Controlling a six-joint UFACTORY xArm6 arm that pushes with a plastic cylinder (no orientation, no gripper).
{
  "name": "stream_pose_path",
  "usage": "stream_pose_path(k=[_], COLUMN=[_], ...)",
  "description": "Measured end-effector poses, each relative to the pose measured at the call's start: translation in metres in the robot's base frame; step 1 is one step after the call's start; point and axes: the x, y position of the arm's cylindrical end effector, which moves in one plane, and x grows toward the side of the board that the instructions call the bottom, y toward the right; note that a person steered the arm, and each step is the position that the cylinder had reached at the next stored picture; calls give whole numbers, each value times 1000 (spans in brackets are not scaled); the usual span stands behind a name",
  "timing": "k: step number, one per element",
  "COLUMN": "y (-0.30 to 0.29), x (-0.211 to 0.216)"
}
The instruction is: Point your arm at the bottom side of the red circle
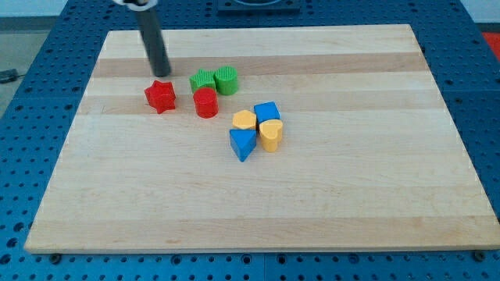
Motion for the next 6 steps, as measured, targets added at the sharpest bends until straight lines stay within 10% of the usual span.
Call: stream_pose_path(k=[3,6], y=[-7,138], x=[140,135])
